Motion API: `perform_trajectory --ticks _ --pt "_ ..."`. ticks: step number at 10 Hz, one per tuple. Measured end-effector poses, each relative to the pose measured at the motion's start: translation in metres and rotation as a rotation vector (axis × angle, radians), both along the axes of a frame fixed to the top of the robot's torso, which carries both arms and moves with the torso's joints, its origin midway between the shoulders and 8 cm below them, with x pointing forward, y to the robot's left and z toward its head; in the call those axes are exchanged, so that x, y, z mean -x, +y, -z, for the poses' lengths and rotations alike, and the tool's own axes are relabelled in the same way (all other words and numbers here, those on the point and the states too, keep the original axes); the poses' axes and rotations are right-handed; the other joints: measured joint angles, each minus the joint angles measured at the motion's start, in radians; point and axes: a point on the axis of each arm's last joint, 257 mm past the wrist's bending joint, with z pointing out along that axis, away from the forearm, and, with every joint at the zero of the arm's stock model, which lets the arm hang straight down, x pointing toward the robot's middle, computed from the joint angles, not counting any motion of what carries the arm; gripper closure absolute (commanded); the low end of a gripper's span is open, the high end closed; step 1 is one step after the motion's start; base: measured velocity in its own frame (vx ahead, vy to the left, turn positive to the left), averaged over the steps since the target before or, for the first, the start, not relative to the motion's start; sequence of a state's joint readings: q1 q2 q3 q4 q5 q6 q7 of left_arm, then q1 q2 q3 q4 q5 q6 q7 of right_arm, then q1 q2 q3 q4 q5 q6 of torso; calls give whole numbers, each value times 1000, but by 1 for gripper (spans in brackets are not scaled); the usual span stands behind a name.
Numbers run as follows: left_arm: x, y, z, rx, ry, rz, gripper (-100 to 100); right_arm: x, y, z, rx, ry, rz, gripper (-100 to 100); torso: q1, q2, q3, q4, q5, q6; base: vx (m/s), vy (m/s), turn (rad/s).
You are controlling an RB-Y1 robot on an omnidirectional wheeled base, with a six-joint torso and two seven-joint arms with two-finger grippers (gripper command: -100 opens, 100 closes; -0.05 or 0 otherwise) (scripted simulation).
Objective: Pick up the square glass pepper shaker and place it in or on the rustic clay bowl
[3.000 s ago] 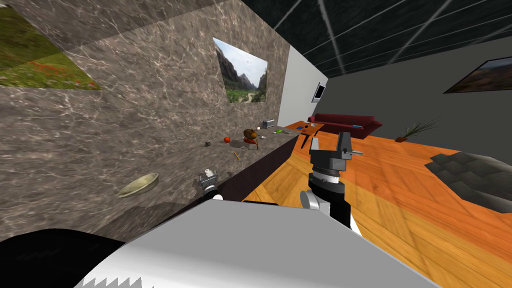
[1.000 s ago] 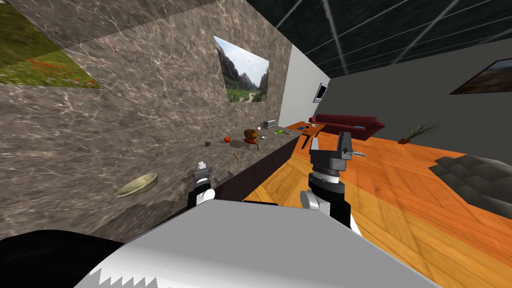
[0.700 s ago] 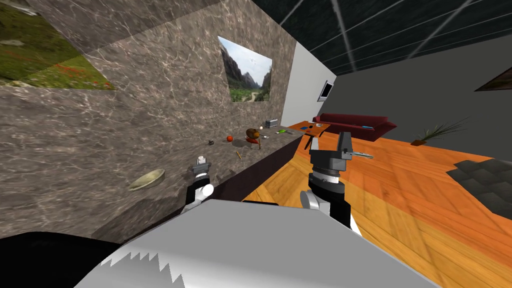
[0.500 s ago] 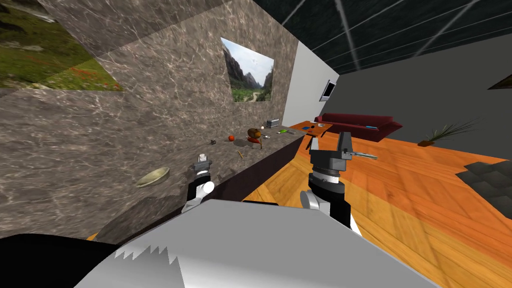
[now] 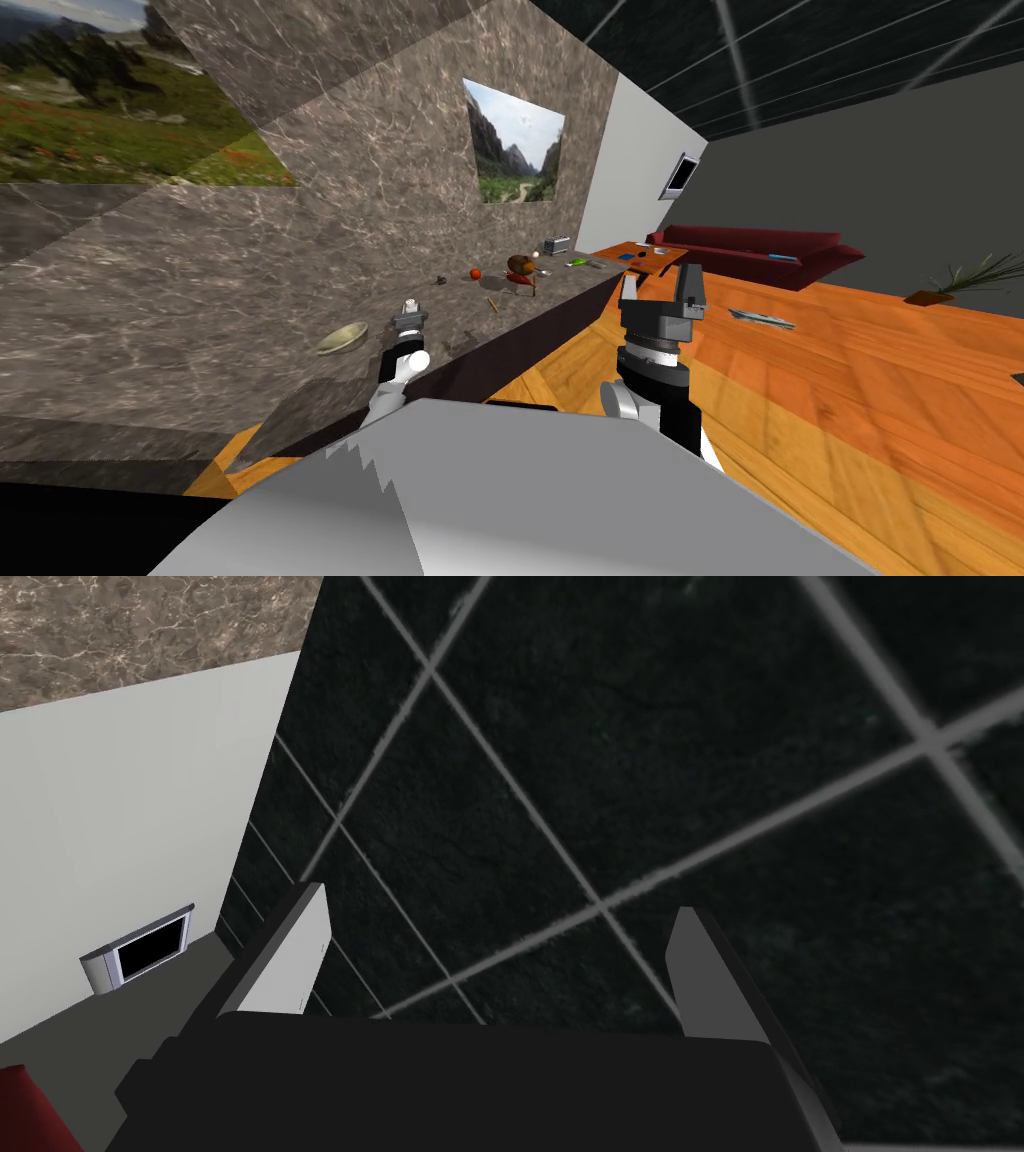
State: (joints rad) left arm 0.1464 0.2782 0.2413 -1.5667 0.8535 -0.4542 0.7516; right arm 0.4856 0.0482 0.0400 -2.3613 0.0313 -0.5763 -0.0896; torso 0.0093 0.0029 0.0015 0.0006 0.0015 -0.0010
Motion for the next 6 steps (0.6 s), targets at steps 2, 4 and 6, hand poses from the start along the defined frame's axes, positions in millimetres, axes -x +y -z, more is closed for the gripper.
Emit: perform_trajectory --ticks 2,4,6 --pt "-18 1 -2 19 6 28 100 0 0 0 0 0 0 0 2 0 0 0 0 0 -49 108 144" --pt "-34 4 -1 36 21 54 100 0 0 0 0 0 0 0 3 1 1 0 1 -1 -50 110 150" --pt "-49 8 -2 47 44 75 100 0 0 0 0 0 0 0 2 0 0 0 0 -1 -36 119 134"
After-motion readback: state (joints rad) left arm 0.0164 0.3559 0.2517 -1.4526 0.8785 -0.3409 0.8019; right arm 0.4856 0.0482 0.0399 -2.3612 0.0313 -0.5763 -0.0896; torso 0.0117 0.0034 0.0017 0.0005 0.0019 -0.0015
